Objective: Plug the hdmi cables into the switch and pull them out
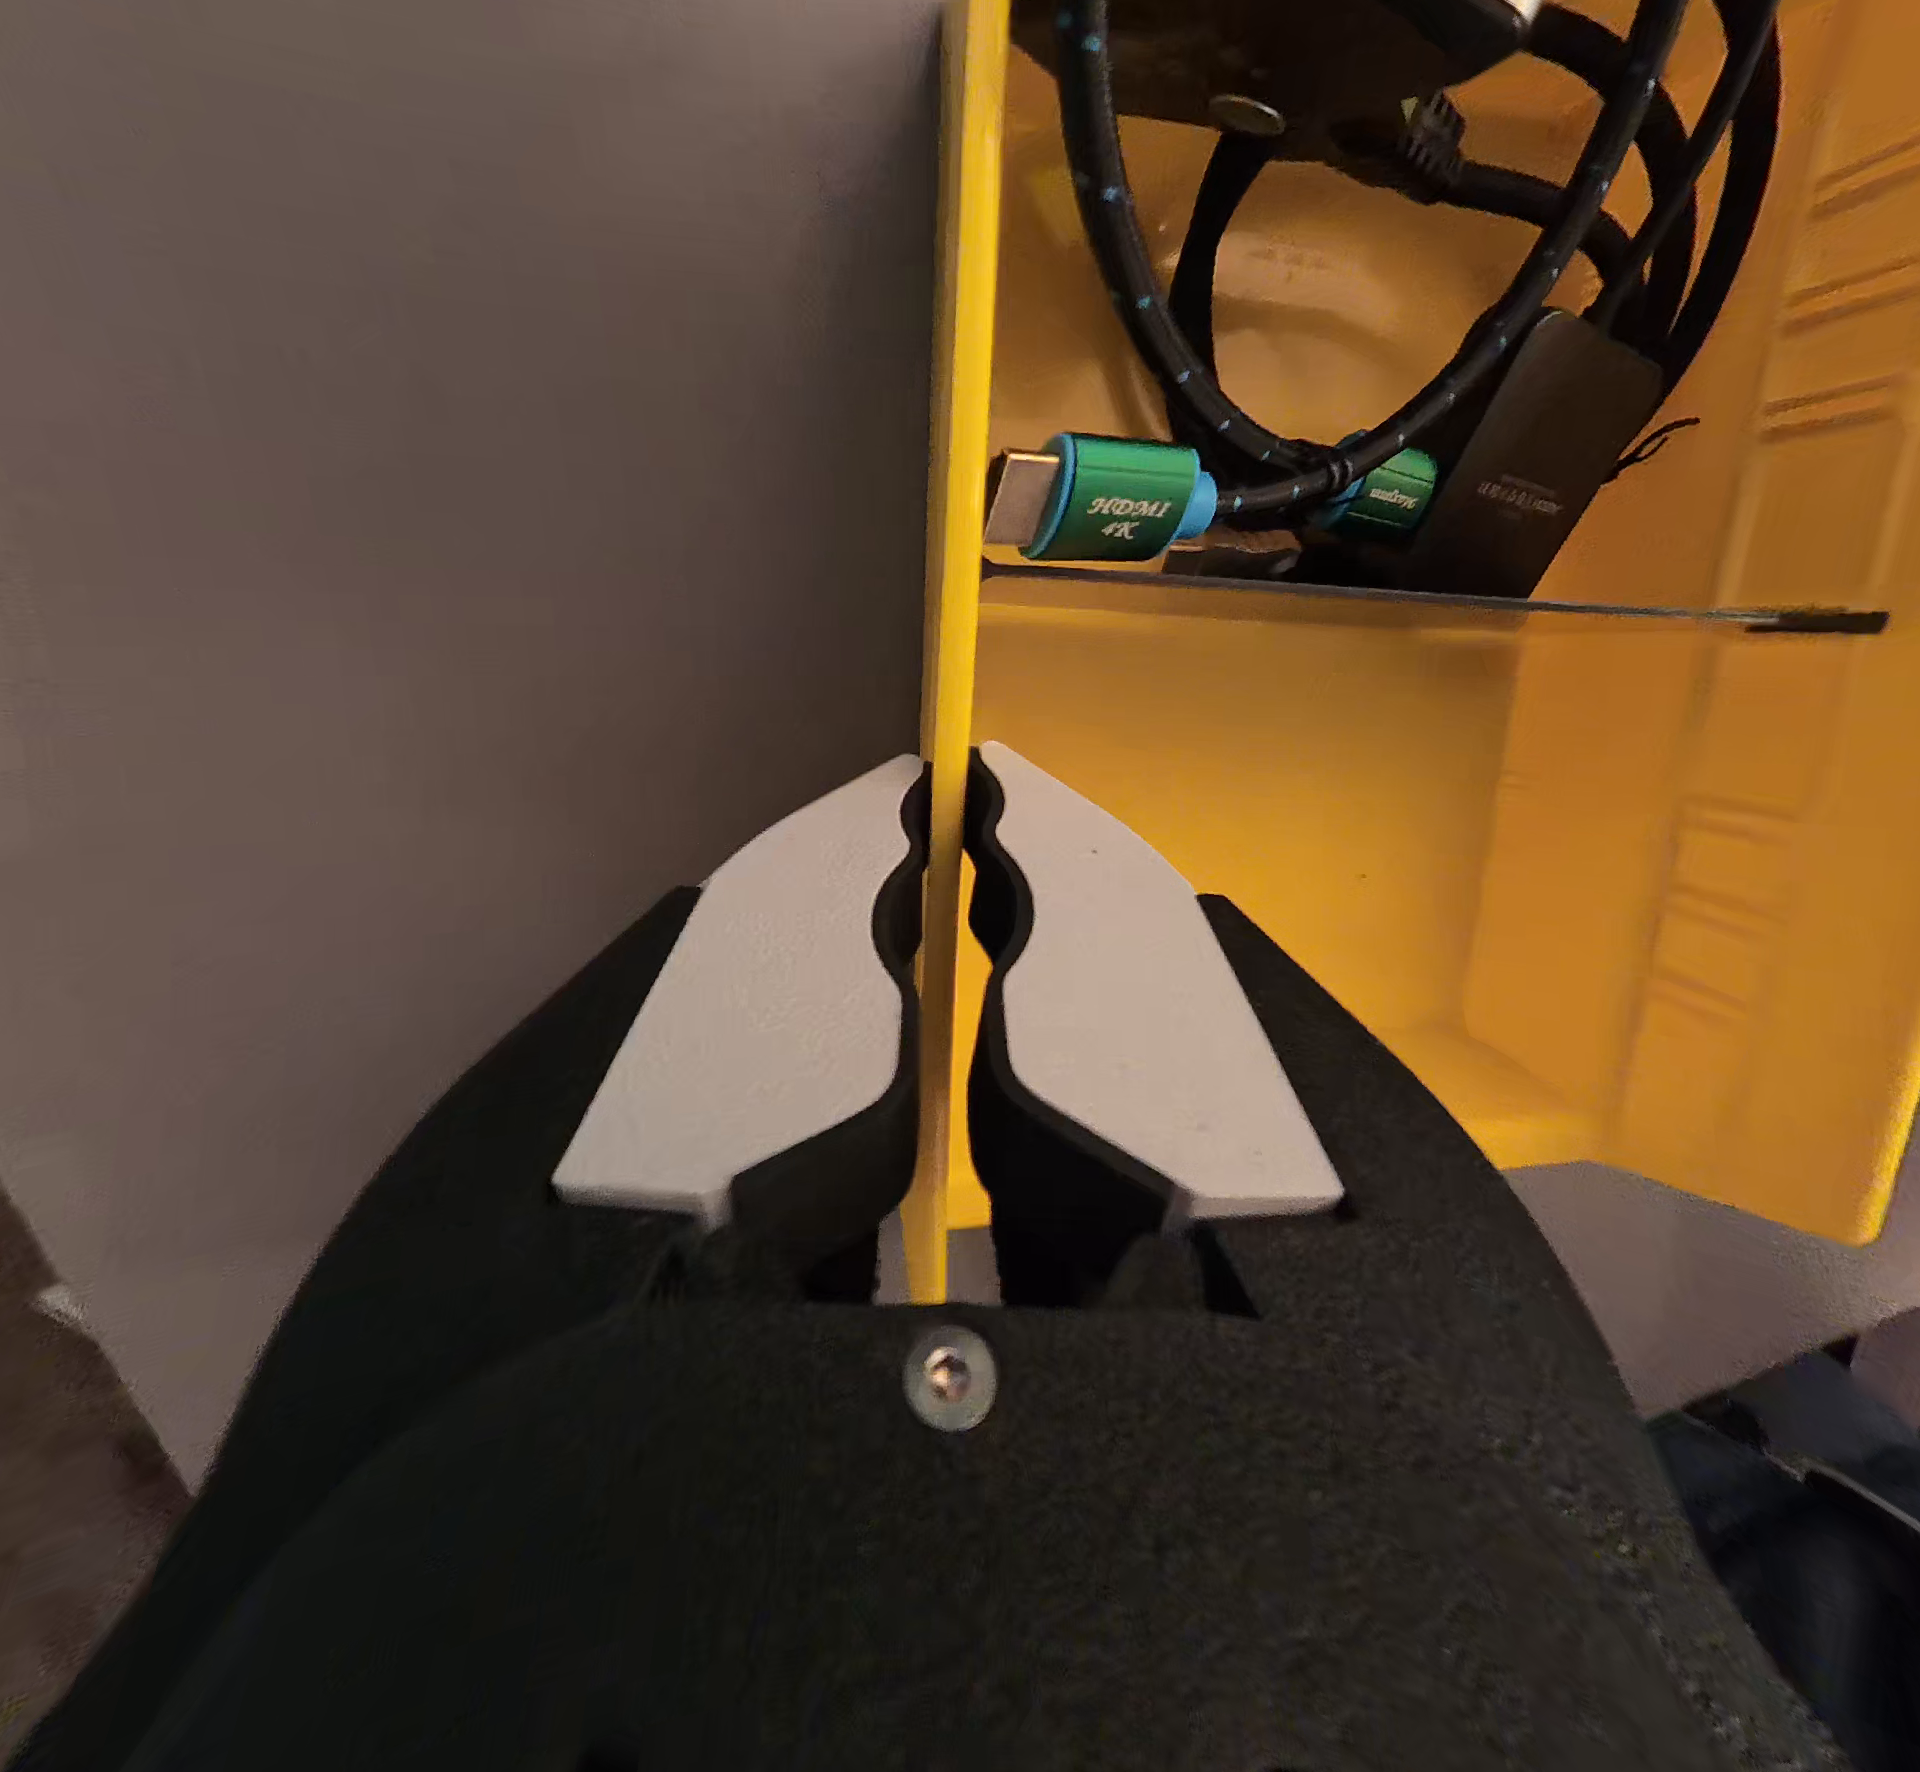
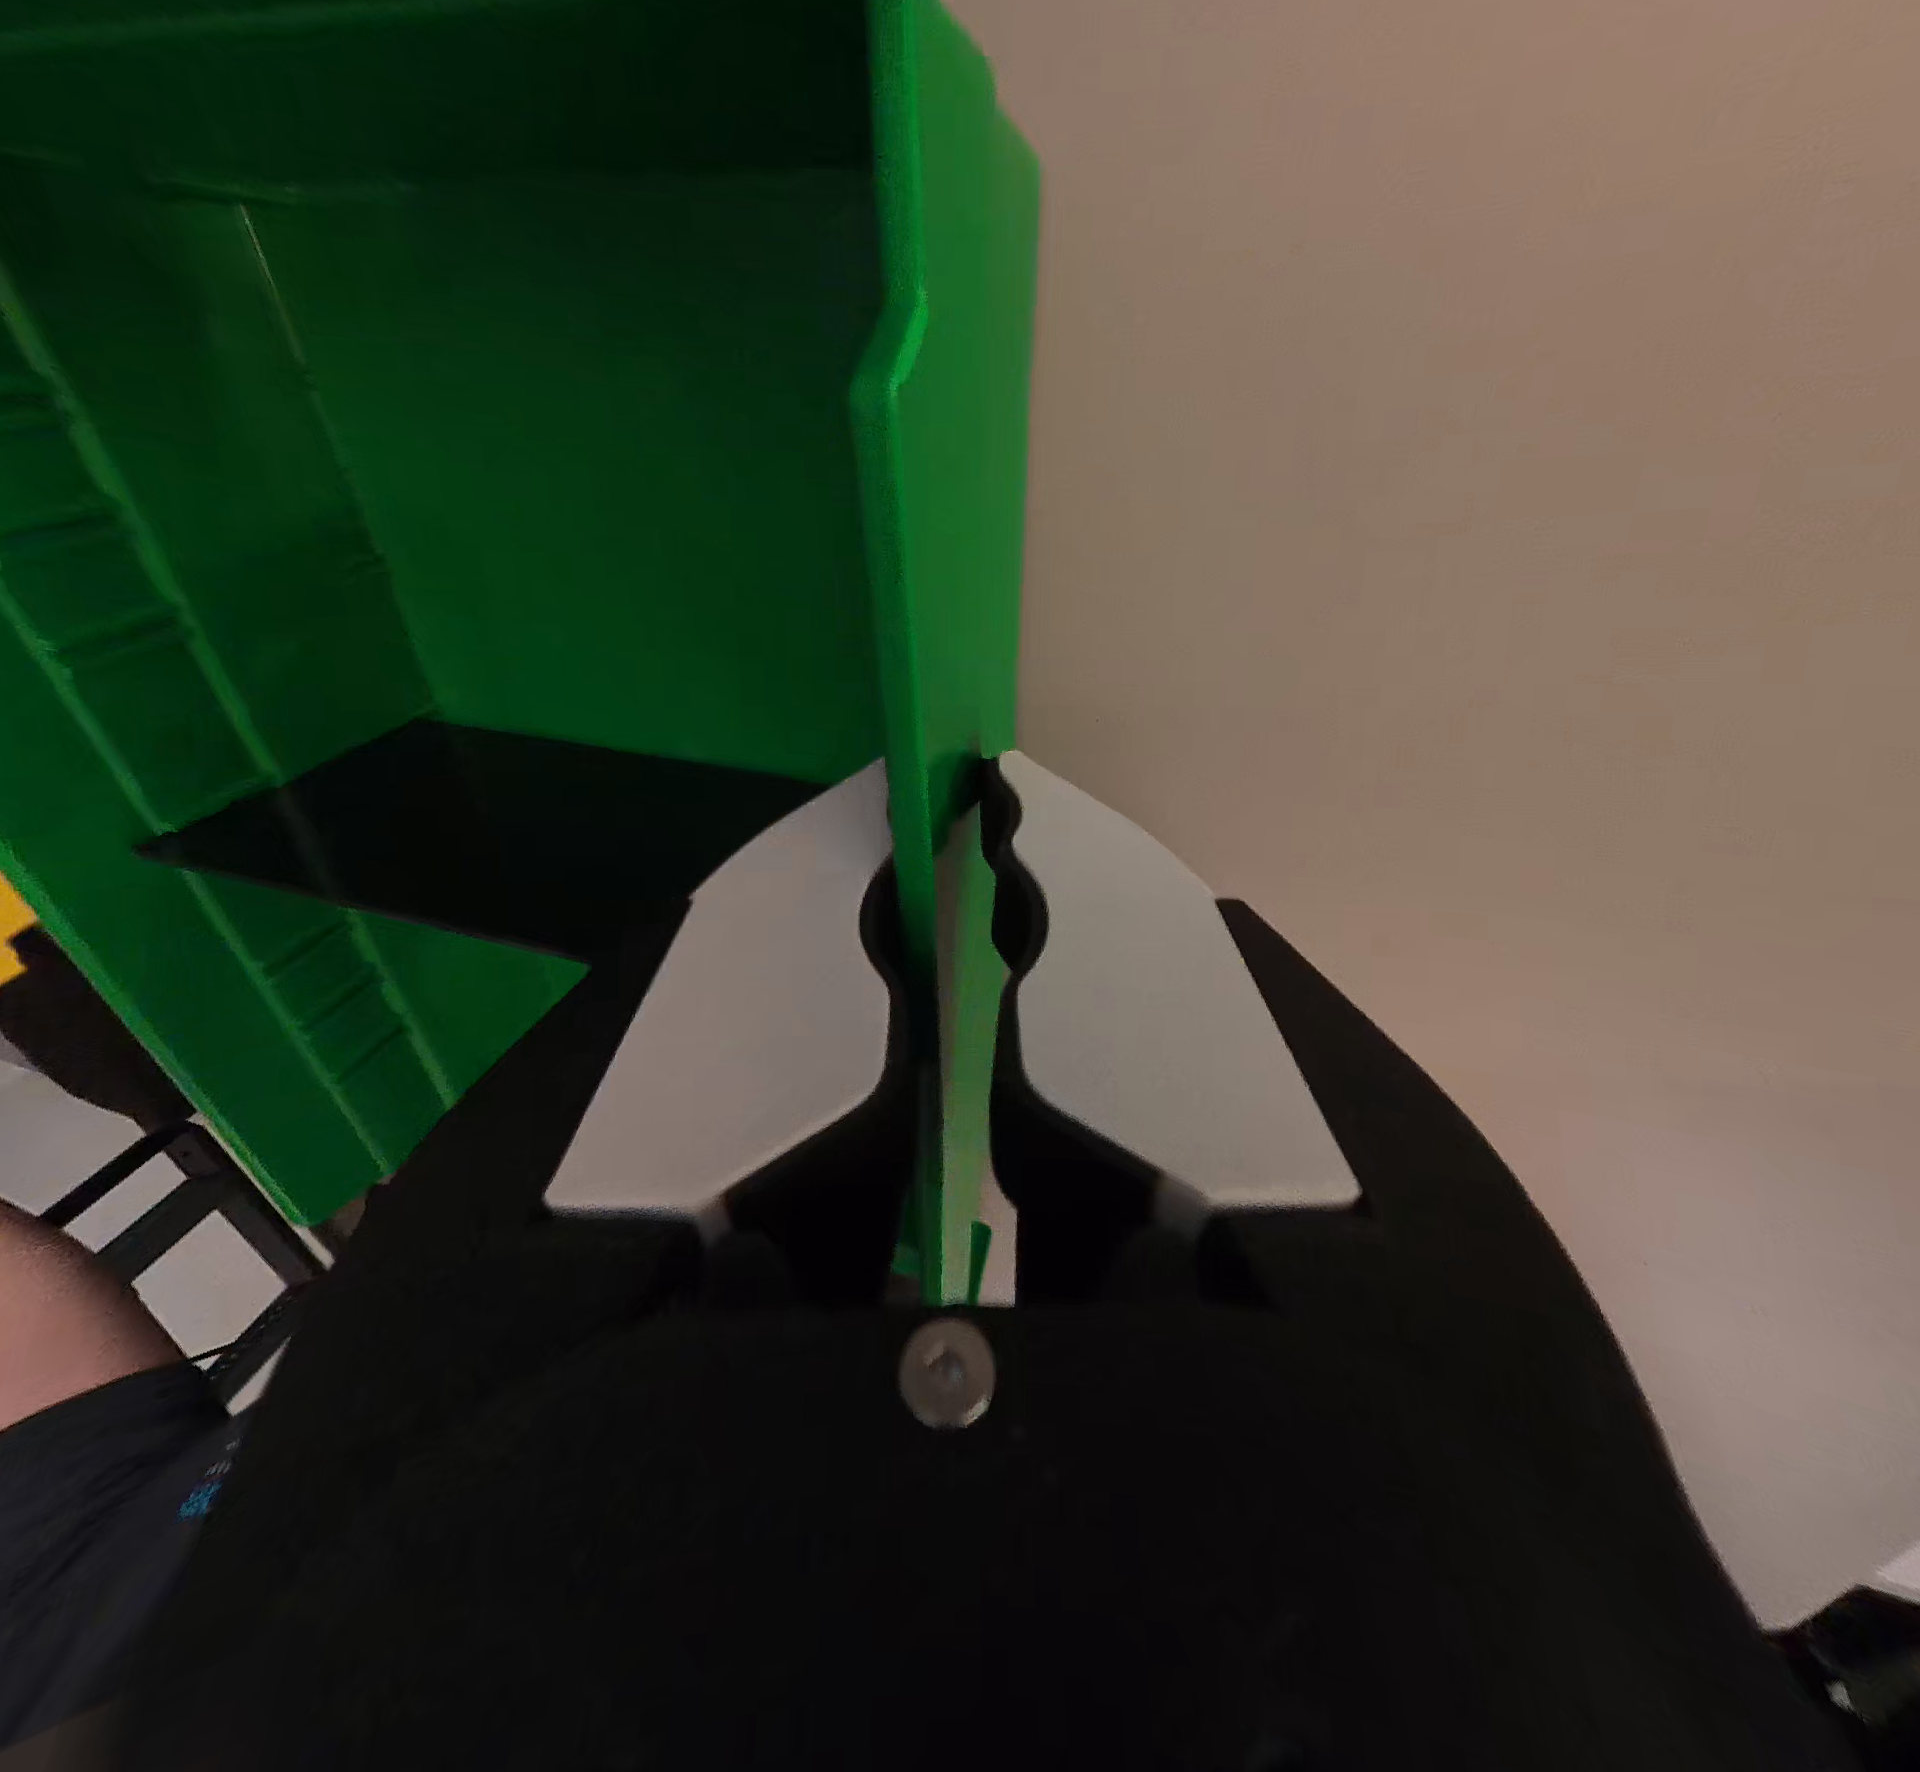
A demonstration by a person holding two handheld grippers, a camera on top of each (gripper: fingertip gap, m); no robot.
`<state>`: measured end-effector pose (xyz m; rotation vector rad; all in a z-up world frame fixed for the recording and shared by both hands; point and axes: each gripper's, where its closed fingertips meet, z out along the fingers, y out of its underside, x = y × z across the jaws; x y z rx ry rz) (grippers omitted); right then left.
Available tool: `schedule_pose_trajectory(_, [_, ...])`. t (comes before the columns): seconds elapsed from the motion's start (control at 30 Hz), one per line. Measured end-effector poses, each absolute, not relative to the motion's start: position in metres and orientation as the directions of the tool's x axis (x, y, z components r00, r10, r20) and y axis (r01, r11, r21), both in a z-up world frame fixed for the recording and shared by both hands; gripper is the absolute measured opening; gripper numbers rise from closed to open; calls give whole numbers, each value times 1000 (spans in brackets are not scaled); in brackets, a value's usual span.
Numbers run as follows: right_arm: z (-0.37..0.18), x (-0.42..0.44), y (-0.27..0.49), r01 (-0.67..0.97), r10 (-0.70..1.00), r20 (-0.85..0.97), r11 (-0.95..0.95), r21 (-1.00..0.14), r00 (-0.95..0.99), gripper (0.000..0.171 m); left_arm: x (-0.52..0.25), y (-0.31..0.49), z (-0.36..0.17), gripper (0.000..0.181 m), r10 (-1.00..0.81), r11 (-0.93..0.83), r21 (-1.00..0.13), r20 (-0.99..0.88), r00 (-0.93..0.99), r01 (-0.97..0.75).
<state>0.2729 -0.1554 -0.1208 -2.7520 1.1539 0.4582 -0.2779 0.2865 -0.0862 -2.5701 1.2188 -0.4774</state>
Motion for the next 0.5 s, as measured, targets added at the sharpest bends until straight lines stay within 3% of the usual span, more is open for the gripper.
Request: schedule_pose_trajectory(0.5, [-121,272,-155,-695,-654,-309,-719,-33,691,9,-330,326,-85,6,-599,-761,-464,233,766,-454])
